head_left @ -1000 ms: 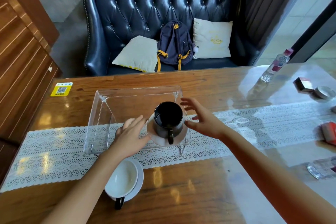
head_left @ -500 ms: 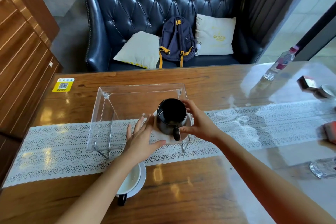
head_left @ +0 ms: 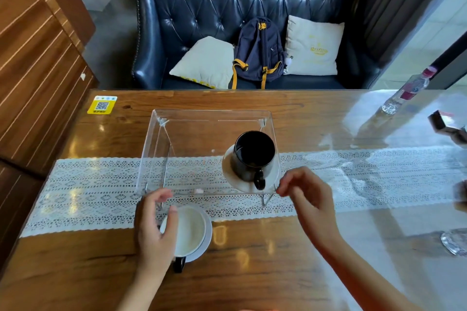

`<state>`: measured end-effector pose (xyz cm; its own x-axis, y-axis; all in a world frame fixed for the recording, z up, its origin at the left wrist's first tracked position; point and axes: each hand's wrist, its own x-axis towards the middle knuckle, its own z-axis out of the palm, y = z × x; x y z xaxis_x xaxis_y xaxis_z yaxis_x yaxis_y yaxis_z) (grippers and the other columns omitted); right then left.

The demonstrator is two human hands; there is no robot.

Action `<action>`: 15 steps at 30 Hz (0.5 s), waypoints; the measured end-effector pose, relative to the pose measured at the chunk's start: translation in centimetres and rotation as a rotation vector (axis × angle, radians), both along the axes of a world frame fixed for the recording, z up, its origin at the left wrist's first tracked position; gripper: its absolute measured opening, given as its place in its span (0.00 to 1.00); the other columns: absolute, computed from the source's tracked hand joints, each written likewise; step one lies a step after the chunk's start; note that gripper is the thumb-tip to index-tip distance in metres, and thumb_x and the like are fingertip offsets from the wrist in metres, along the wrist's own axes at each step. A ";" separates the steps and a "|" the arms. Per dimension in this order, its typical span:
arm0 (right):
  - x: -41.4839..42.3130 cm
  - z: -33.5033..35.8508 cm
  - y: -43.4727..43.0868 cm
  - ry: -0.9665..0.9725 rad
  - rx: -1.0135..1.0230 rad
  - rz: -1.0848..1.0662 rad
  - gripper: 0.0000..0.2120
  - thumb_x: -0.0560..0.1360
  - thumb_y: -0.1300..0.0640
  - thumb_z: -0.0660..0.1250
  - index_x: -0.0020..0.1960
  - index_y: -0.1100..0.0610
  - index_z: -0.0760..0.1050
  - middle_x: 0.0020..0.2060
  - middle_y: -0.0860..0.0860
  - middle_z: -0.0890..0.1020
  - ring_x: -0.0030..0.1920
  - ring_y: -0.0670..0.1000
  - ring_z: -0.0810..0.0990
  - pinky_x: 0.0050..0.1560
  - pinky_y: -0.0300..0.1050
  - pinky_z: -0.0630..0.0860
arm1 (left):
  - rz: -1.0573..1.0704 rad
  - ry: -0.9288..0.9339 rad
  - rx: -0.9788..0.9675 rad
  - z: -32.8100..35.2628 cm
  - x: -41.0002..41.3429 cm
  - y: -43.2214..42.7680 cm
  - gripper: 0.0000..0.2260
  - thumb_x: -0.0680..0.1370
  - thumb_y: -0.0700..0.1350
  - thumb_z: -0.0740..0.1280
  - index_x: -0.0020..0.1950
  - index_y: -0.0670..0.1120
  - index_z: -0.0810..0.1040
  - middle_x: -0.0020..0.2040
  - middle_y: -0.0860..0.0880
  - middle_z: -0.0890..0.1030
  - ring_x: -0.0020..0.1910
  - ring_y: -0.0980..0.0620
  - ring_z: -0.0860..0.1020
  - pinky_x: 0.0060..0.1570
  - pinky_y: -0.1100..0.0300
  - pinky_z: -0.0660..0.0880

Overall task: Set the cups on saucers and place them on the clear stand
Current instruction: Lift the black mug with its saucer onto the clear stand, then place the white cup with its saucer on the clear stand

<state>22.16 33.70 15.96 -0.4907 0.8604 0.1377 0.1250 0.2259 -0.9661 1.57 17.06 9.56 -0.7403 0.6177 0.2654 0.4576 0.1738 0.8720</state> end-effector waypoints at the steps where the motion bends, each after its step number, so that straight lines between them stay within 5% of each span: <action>1: -0.2 -0.8 -1.4 -0.019 -0.115 0.087 0.10 0.68 0.65 0.59 0.37 0.55 0.77 0.35 0.50 0.82 0.38 0.46 0.79 0.40 0.35 0.74 | 0.056 -0.117 -0.024 -1.2 -0.1 -1.5 0.10 0.74 0.46 0.62 0.55 0.53 0.71 0.53 0.52 0.77 0.54 0.58 0.74 0.55 0.68 0.67; 4: -1.9 -4.1 -4.7 -0.249 -0.427 0.383 0.11 0.75 0.64 0.61 0.46 0.51 0.79 0.45 0.49 0.82 0.48 0.48 0.81 0.47 0.43 0.79 | 0.105 -0.490 -0.269 -5.0 -0.4 -4.2 0.13 0.77 0.42 0.63 0.61 0.50 0.68 0.62 0.46 0.72 0.63 0.46 0.70 0.59 0.54 0.66; 6: -3.7 -6.2 -5.7 -0.411 -0.585 0.445 0.11 0.78 0.56 0.62 0.60 0.50 0.74 0.59 0.51 0.78 0.59 0.50 0.77 0.58 0.50 0.78 | 0.045 -0.698 -0.443 -6.3 -1.1 -4.6 0.19 0.77 0.47 0.63 0.67 0.48 0.65 0.66 0.47 0.69 0.66 0.47 0.67 0.61 0.52 0.64; 8: -5.8 -7.8 -6.2 -0.489 -0.725 0.443 0.22 0.78 0.47 0.61 0.70 0.51 0.64 0.66 0.51 0.71 0.65 0.52 0.73 0.62 0.52 0.77 | -0.023 -0.807 -0.516 -6.7 -1.8 -4.5 0.23 0.76 0.51 0.64 0.70 0.50 0.64 0.64 0.50 0.68 0.62 0.52 0.67 0.60 0.53 0.63; 11: -8.4 -9.4 -6.8 -0.435 -0.966 0.310 0.26 0.76 0.41 0.62 0.70 0.52 0.64 0.66 0.53 0.72 0.66 0.56 0.72 0.62 0.55 0.75 | -0.035 -0.843 -0.540 -7.0 -2.9 -4.3 0.24 0.75 0.48 0.67 0.70 0.50 0.64 0.67 0.48 0.69 0.62 0.49 0.69 0.63 0.49 0.67; 15: -9.7 -11.1 -7.4 -0.433 -1.015 0.231 0.18 0.75 0.57 0.66 0.64 0.56 0.69 0.56 0.56 0.77 0.52 0.56 0.79 0.54 0.54 0.79 | -0.089 -0.845 -0.583 -6.9 -3.8 -4.7 0.27 0.74 0.44 0.68 0.71 0.52 0.62 0.72 0.47 0.66 0.69 0.45 0.65 0.67 0.43 0.66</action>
<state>12.49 26.34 4.83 -0.4891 0.3596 -0.7947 0.5515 -0.5783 -0.6011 -2.20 12.34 2.65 -0.4919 0.5452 -0.6788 -0.2338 0.6684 0.7061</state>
